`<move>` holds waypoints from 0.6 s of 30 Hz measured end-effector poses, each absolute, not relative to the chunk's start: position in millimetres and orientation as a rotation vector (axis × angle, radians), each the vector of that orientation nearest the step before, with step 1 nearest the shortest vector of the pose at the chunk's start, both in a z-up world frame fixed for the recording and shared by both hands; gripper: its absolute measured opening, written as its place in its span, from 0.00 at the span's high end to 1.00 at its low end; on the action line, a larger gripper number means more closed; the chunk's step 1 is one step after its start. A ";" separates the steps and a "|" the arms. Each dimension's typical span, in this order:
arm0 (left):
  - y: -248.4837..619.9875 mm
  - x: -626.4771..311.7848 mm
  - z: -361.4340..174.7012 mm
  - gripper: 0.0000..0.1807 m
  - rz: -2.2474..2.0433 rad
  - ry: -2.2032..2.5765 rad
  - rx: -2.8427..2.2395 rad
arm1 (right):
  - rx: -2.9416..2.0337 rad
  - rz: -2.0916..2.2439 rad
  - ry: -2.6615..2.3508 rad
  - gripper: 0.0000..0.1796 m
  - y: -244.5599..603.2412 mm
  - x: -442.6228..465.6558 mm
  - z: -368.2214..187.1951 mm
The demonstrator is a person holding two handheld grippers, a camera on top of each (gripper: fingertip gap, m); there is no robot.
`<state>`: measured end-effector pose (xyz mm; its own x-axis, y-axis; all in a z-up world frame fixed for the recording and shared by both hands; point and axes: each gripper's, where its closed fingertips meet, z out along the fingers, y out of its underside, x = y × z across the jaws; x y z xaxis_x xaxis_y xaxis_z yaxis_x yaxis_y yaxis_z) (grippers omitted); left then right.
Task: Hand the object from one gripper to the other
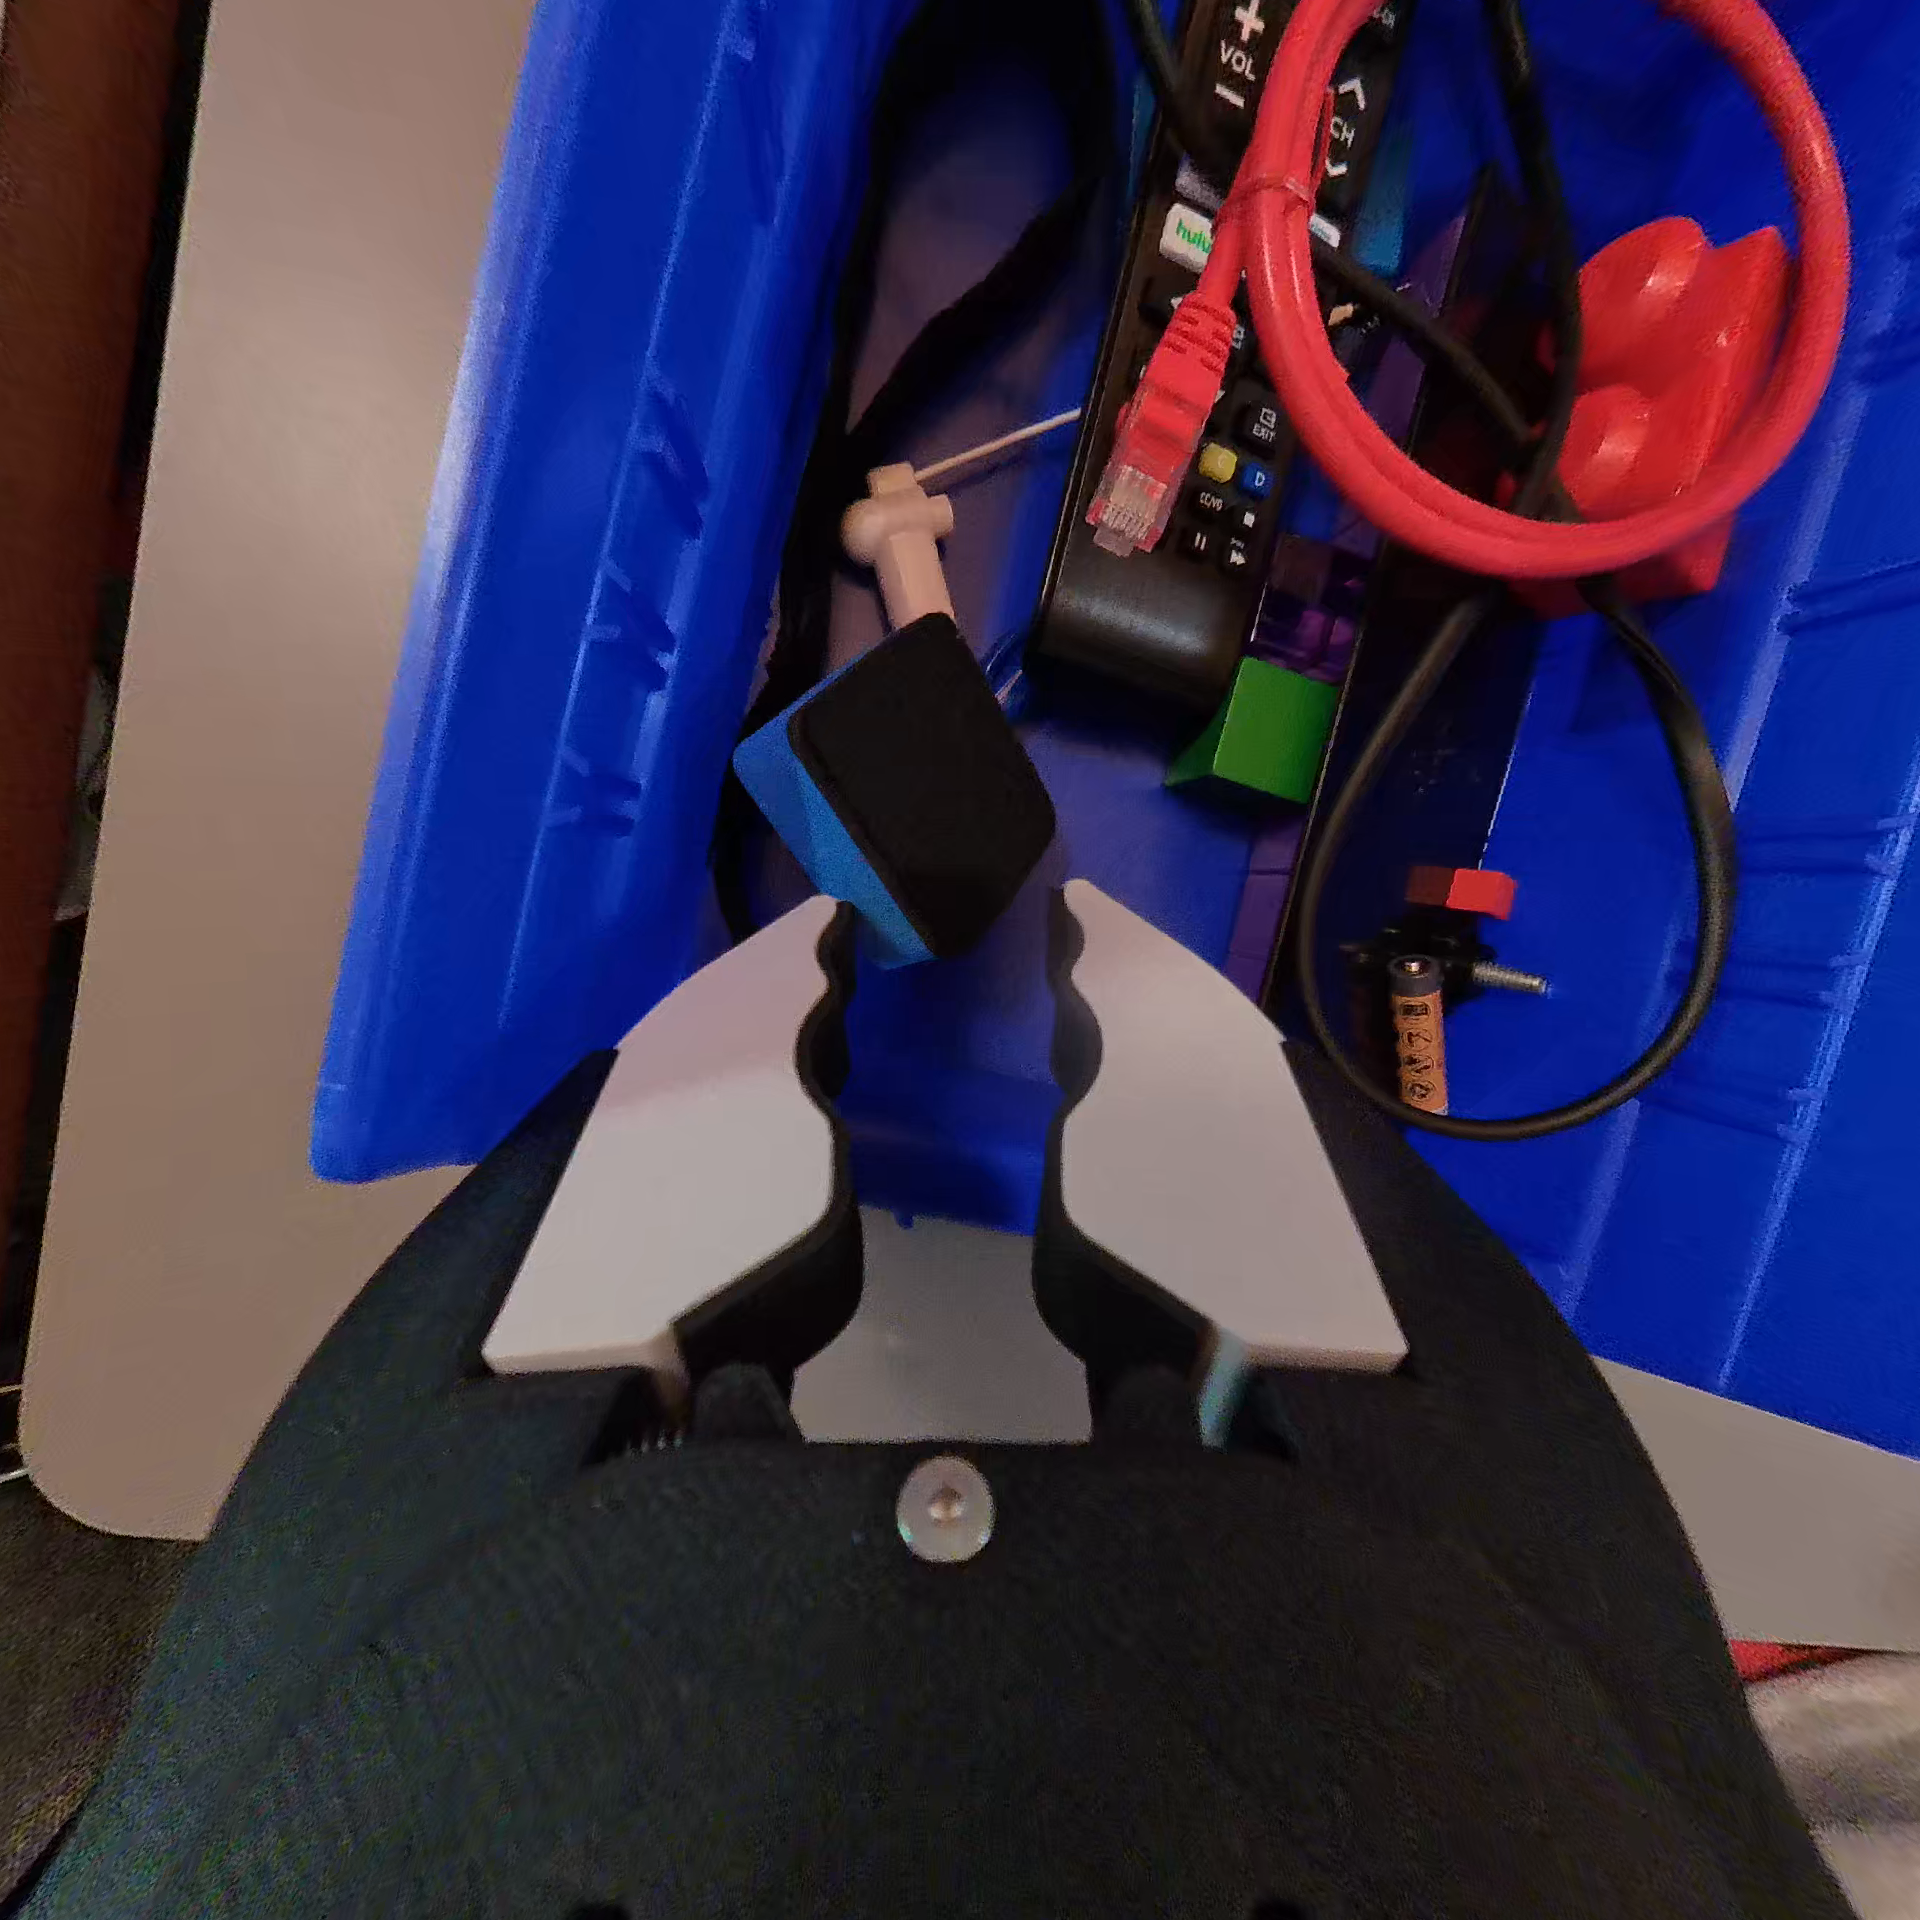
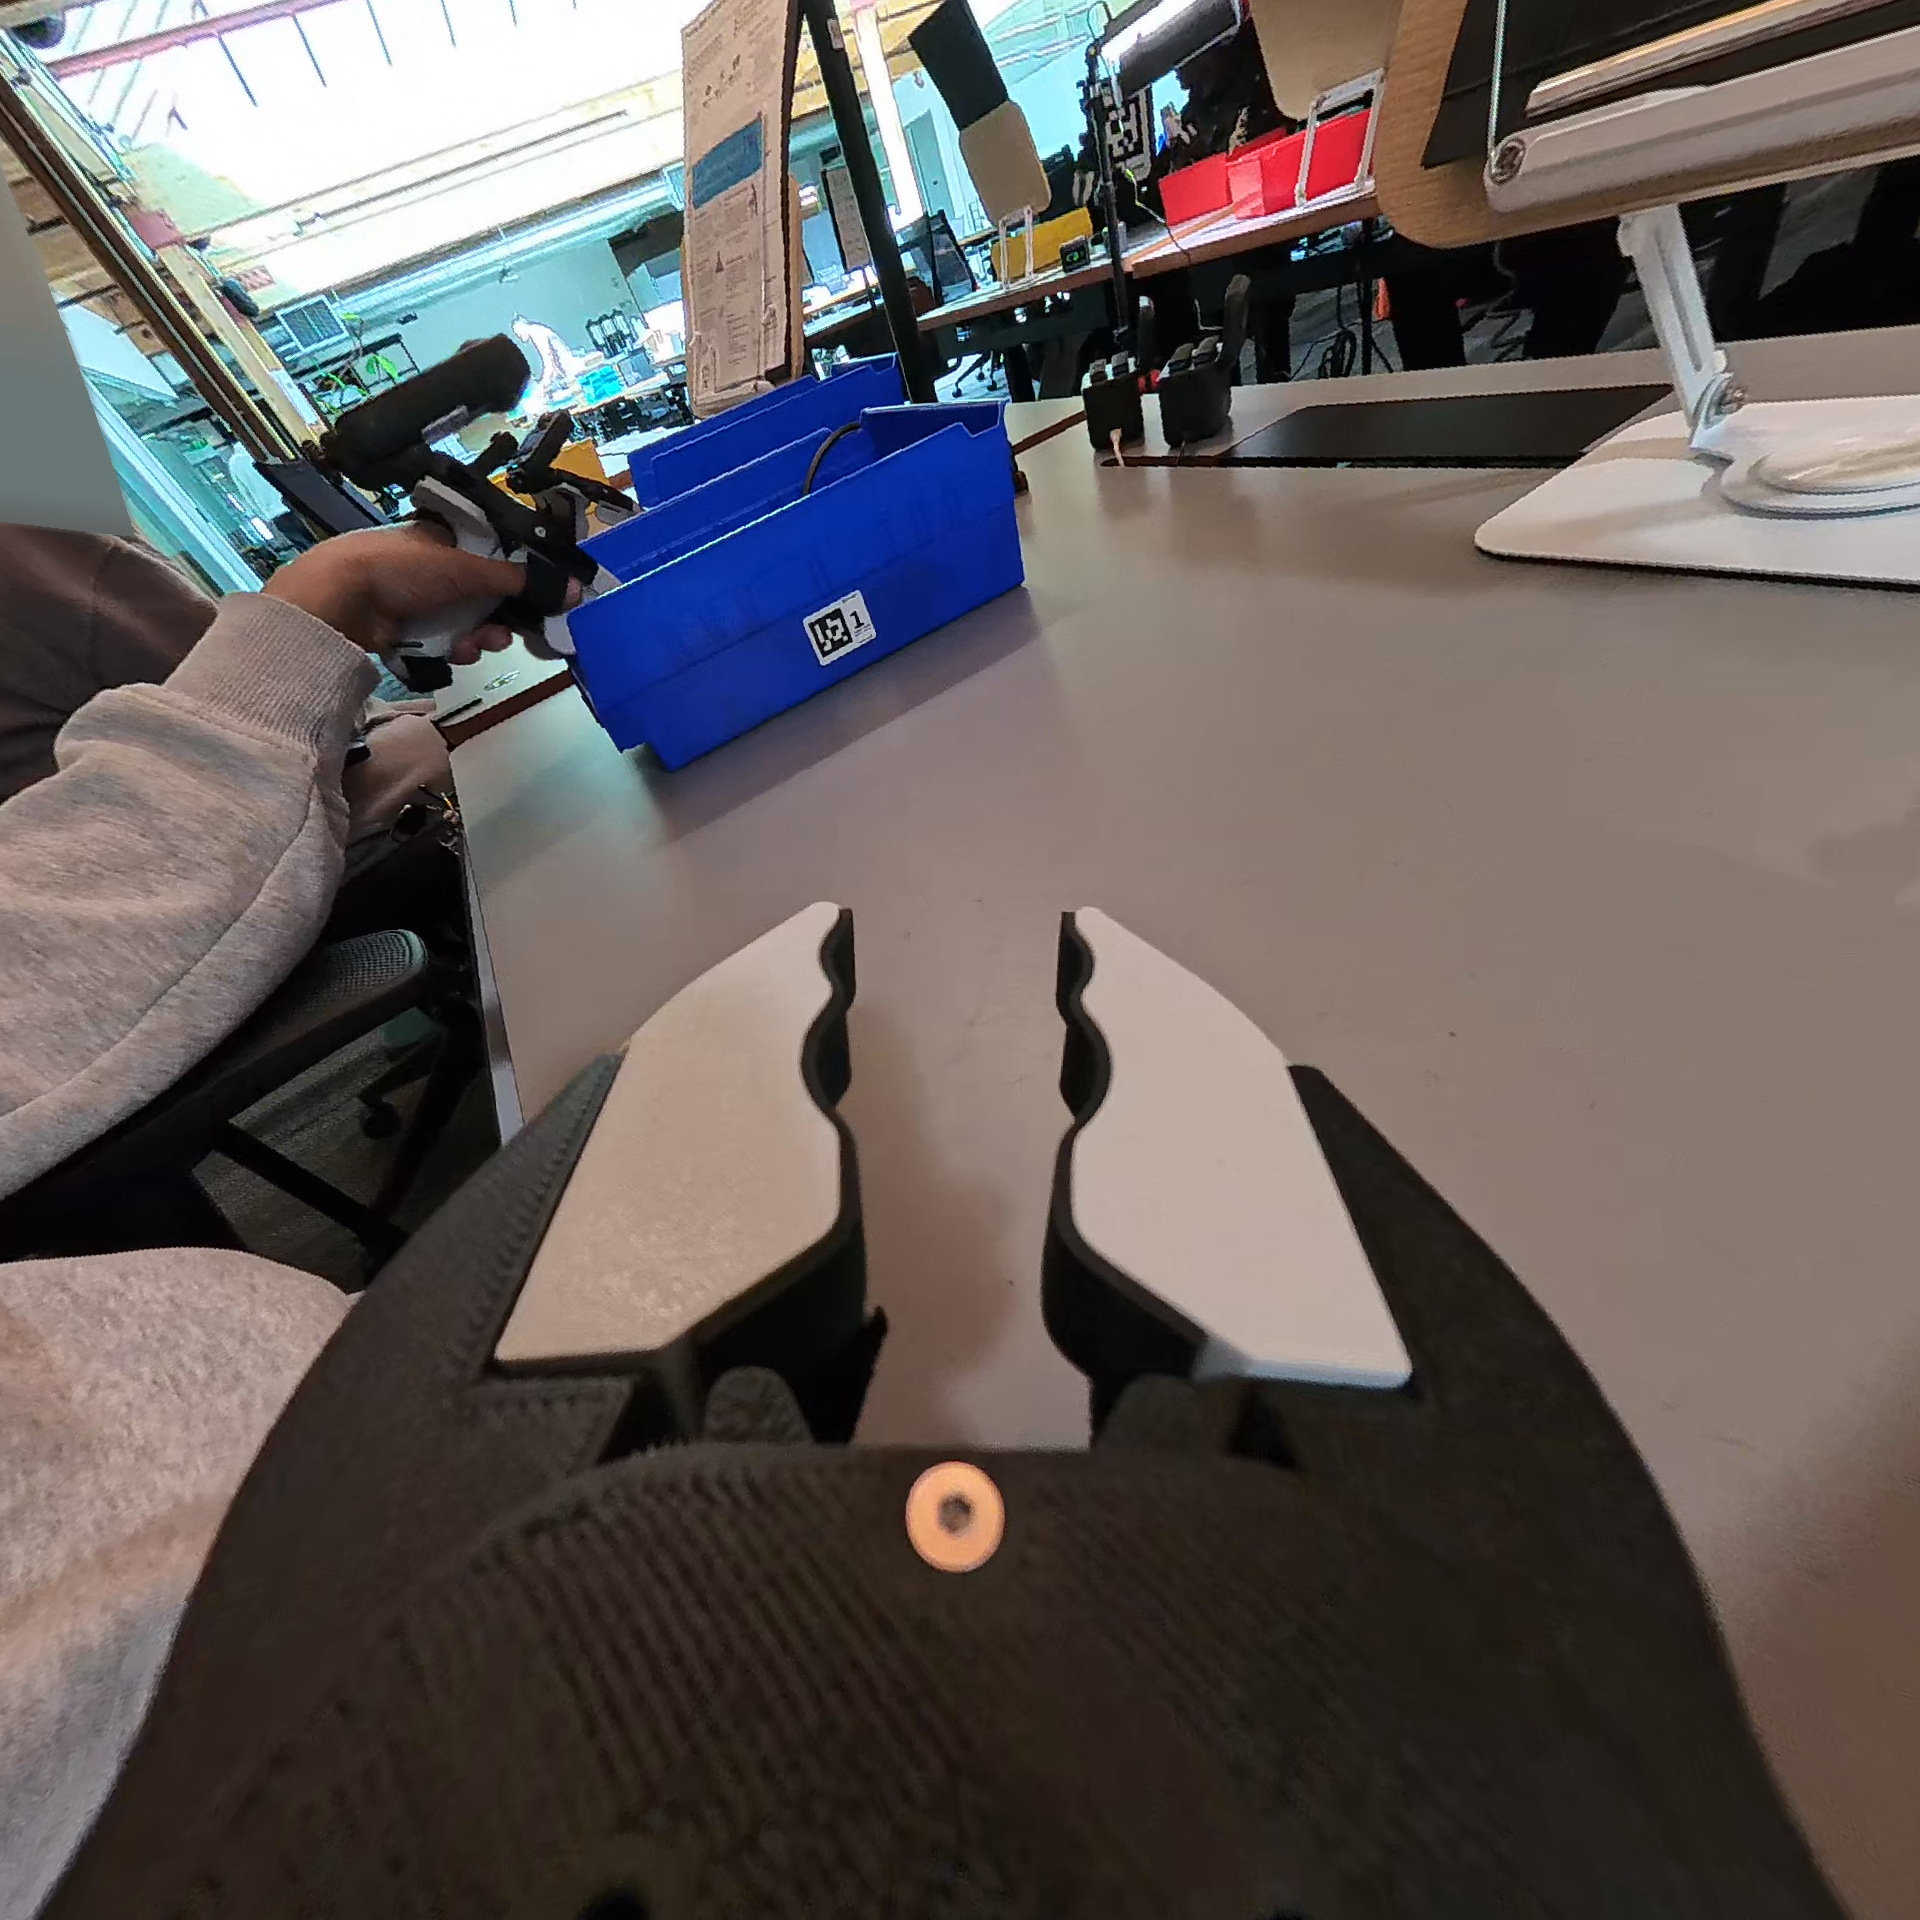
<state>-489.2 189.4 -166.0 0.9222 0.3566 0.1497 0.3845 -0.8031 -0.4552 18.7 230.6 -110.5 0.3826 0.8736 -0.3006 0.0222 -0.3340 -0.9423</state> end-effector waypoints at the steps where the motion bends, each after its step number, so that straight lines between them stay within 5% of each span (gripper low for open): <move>1: 190.0 -489.9 -165.2 0.81 -0.068 -0.522 -2.587 | -1.669 1.098 -0.802 0.79 230.4 18.6 -110.5; 10: 217.7 -477.2 -146.1 0.85 -0.154 -0.444 -2.425 | -1.672 1.111 -0.798 0.79 229.6 17.9 -110.5; 18: 207.7 -488.7 -151.5 0.72 -0.108 -0.529 -2.451 | -1.673 1.126 -0.789 0.79 229.5 18.0 -110.1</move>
<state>-488.7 207.7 -151.5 0.9163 0.3467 0.2005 0.3975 -0.7264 -0.5607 18.0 229.5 -110.1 0.3707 0.8701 -0.3247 0.0086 -0.3528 -0.9357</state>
